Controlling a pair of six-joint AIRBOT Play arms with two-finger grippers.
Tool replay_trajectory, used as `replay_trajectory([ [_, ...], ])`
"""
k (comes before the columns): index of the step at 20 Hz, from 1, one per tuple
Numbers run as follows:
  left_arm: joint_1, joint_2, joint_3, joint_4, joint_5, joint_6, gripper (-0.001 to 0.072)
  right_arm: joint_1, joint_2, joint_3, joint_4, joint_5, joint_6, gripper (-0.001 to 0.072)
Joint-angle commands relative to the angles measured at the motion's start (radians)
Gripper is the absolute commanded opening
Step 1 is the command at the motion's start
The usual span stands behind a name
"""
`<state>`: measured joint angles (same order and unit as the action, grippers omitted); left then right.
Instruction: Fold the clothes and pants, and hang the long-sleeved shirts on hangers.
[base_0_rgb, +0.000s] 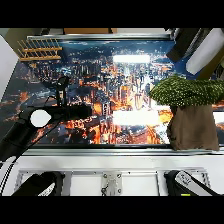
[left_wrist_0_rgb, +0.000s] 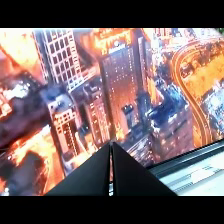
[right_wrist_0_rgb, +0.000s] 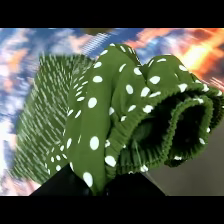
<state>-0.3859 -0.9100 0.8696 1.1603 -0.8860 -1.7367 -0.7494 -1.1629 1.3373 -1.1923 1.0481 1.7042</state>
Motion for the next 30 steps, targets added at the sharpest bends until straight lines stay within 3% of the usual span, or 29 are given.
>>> replay_trajectory([
  [1,-0.001,0.001,0.001,0.000,0.000,0.001,0.0002,-0.107,0.140,-0.143,-0.170,0.190,0.058,0.0009],
  [4,-0.001,0.001,0.001,0.000,0.000,0.001,0.0002,-0.110,0.274,-0.348,-0.214,0.265,0.094,0.0009],
  [12,-0.001,0.001,0.001,0.001,-0.005,0.002,0.0002,-0.109,0.549,-0.789,-0.222,0.269,0.147,0.0013],
  [13,-0.001,0.001,0.001,0.000,-0.005,0.002,0.0002,-0.109,0.556,-0.805,-0.222,0.269,0.132,0.0048],
  [15,-0.001,0.001,0.001,0.000,-0.005,0.002,0.0002,-0.109,0.554,-0.805,-0.223,0.253,0.070,0.0469],
  [16,-0.001,0.001,0.001,0.000,-0.005,0.002,0.0002,-0.109,0.553,-0.795,-0.230,0.235,0.035,0.0595],
  [20,-0.001,0.001,0.001,0.000,-0.005,0.002,0.0002,-0.107,0.553,-0.578,-0.277,0.093,-0.151,0.0609],
  [23,-0.001,0.001,0.001,0.000,-0.003,0.002,0.0002,-0.010,0.553,-0.434,-0.104,0.021,-0.256,0.0609],
  [26,-0.001,0.001,0.001,0.000,-0.003,0.002,0.0002,0.217,0.542,-0.428,0.095,0.043,-0.349,0.0609],
  [28,-0.001,0.001,0.001,0.000,-0.003,0.002,0.0002,0.480,0.500,-0.446,0.099,0.057,-0.350,0.0608],
  [30,-0.001,0.001,0.001,-0.001,-0.003,0.001,0.0002,0.624,0.456,-0.452,0.097,0.055,-0.350,0.0594],
])
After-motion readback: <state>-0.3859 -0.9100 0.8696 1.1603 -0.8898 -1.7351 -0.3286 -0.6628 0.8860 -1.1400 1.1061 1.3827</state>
